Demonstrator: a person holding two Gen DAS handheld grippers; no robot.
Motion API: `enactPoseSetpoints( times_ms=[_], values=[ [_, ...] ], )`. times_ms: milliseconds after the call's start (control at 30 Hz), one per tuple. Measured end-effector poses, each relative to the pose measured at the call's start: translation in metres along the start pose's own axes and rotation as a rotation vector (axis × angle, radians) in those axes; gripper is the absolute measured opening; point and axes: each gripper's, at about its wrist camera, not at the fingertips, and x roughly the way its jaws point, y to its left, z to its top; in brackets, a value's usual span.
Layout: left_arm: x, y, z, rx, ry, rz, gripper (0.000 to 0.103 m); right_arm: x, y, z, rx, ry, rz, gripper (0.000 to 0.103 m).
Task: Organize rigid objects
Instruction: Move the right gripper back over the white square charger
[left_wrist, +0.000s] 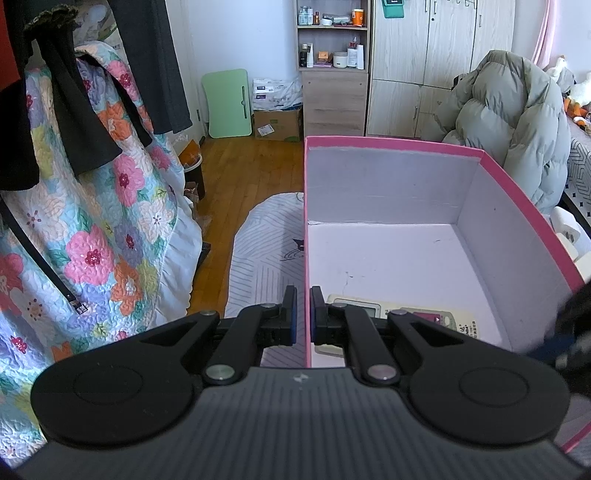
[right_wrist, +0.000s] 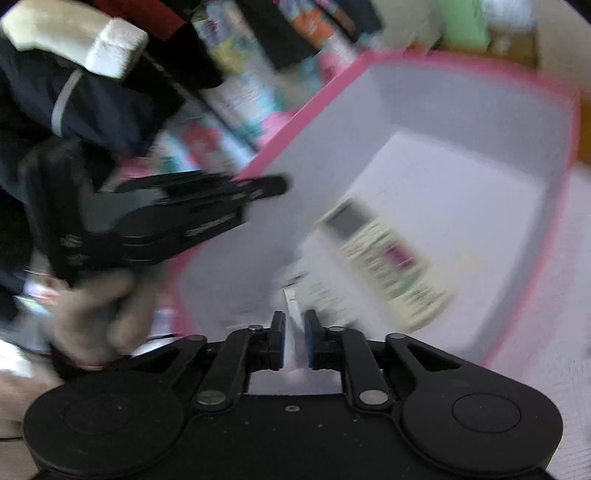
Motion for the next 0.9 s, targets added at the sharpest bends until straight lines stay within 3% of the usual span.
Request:
enactPoseSetpoints(
  times_ms=[67,233,400,600,900],
  values=[
    [0.0,0.0,0.0,0.001,0.0,0.003,0.007,-0.011,0.006,-0.003,-0.064,-0.064,-0.099,0.031],
    [0.0,0.0,0.0,0.003,0.001,0.006,0.007,-0.055,0.005,-0.019,-0.077,-0.177,-0.161,0.039],
    [0.0,-0.001,0.0,0.007,0.002,0.01,0.007,-0.104,-0.012,-0.046,-0.05,-0.263,-0.292,0.047],
    [0.0,-0.002,0.001,0.01,0.002,0.014,0.007,-0.132,-0.052,-0.081,0.092,-0.229,-0.442,0.049],
    [0.0,-0.004,0.003,0.019,0.008,0.017,0.007,-0.124,-0.087,-0.13,0.151,-0.106,-0.552,0.053]
  ],
)
